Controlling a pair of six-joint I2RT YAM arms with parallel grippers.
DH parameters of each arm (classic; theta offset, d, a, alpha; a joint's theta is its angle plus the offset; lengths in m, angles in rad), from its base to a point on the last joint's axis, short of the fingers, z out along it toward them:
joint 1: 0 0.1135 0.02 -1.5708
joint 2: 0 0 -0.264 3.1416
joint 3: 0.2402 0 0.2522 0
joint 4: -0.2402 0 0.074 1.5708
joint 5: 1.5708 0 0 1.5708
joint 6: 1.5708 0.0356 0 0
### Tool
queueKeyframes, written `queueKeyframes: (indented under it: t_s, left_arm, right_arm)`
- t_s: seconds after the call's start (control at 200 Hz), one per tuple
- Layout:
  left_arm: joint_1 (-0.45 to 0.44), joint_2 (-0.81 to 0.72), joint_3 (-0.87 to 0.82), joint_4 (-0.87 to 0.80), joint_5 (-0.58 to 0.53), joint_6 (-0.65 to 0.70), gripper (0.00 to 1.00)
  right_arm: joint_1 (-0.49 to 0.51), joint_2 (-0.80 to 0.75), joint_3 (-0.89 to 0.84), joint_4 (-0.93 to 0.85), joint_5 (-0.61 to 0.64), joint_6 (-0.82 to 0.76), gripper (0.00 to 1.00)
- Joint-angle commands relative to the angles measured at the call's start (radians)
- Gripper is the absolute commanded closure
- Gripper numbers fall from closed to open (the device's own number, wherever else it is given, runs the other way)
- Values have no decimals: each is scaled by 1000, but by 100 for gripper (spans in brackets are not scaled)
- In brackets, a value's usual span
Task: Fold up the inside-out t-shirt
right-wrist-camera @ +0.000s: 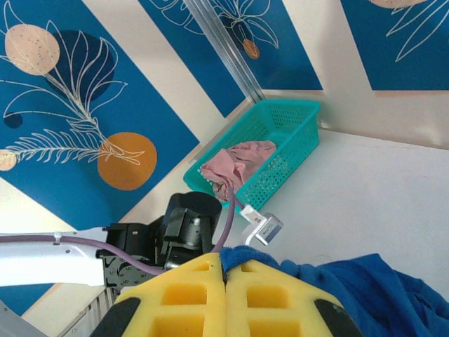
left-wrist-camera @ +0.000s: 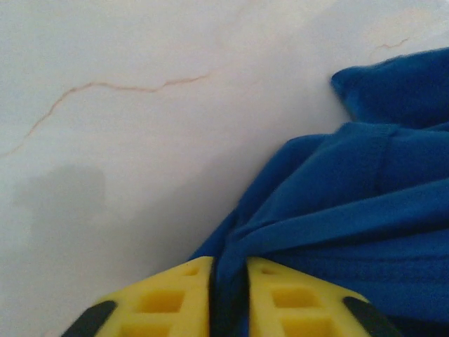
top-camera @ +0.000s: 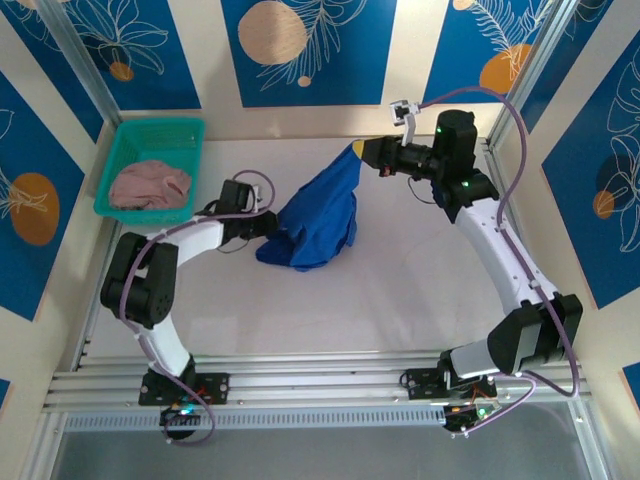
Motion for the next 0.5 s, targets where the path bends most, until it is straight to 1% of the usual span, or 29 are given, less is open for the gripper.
queueKeyframes:
  t_s: [0.0,0.085,0.185,0.255,0.305,0.375,0.495]
  left_arm:
    - [11,-82,-59,68,-28,9,71]
    - [8,-156,-83,92,-31,40,55]
    - [3,-218,-80,110,16,58,45]
    - [-11,-229,-48,102,67,56,40]
    - [-36,-221,-6,78,82,67,37]
    - [-82,-195,57,32,84,98,34]
    - [-144,-129,156,-12,109,128,31]
  right_arm:
    - [-5,3,24,36,-65,-24,100]
    - [-12,5,27,-27,-113,-105,100]
    - [-13,-6,15,-109,-160,-213,100]
    - [-15,-19,-10,-161,-173,-275,100]
    - [-18,-30,-35,-183,-173,-303,100]
    - [-24,-46,-80,-184,-168,-305,100]
    - [-29,-64,-134,-184,-170,-304,100]
